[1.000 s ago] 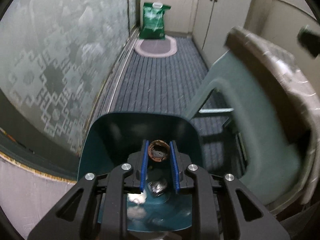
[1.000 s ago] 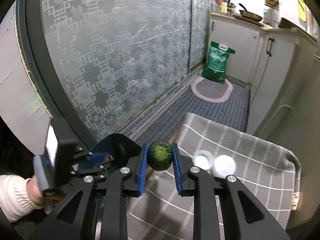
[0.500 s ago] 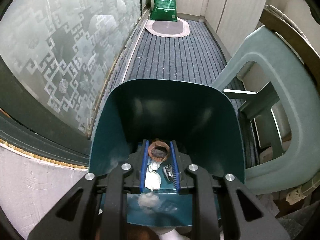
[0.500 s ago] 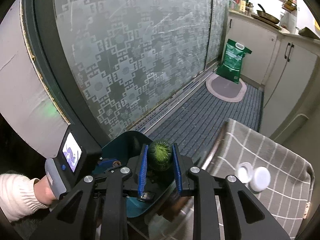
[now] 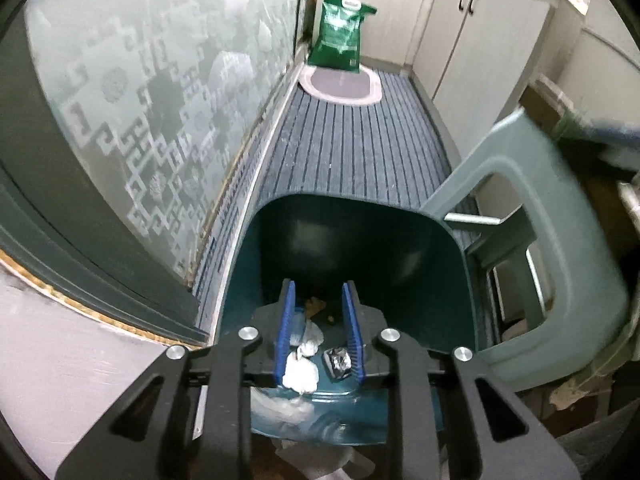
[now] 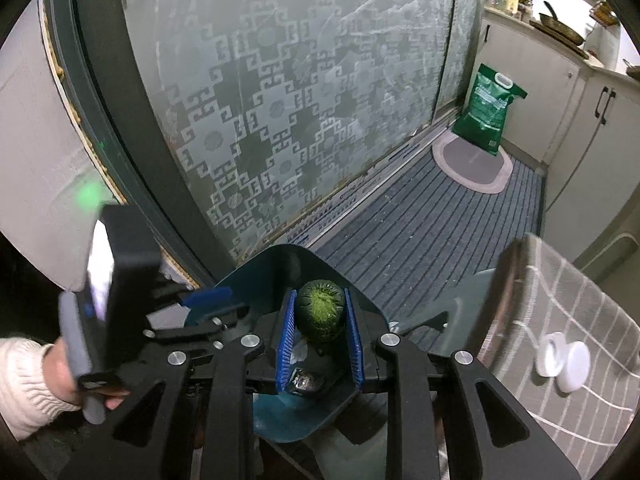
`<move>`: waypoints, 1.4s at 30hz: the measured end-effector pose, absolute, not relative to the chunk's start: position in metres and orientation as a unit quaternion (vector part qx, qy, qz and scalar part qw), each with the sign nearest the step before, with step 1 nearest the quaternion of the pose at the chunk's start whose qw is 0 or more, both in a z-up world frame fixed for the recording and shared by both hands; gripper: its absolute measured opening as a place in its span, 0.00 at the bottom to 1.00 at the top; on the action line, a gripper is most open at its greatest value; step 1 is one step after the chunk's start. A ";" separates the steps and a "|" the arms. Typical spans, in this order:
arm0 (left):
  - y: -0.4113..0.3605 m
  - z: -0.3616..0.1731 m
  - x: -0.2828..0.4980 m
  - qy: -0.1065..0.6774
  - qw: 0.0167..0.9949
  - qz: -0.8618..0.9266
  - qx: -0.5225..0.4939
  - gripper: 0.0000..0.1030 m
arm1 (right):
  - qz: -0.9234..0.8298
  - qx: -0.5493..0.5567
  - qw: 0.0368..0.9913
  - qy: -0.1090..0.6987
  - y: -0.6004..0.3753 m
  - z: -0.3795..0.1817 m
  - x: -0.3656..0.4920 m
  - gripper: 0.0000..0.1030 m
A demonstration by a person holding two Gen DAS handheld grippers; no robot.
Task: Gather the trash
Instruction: 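Carry the nut shell and lime to the teal bin and release both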
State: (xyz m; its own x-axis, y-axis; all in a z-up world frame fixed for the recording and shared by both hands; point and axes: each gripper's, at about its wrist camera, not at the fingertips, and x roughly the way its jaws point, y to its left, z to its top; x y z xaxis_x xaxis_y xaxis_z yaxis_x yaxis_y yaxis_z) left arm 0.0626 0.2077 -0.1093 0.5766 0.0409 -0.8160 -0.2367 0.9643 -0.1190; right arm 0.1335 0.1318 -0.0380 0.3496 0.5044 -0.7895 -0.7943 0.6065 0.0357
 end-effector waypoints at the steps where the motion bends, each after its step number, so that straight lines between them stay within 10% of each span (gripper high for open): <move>1: 0.209 -0.105 0.061 0.448 0.884 0.077 -0.111 0.22 | 0.406 -0.183 0.799 0.405 0.136 -0.042 0.133 0.23; 39: 0.220 0.020 -0.014 0.301 0.939 0.049 -0.157 0.11 | 0.411 -0.263 0.707 0.511 0.229 -0.194 0.113 0.23; 42: 0.216 0.022 -0.014 0.301 0.940 0.044 -0.156 0.11 | 0.403 -0.262 0.708 0.517 0.229 -0.198 0.117 0.36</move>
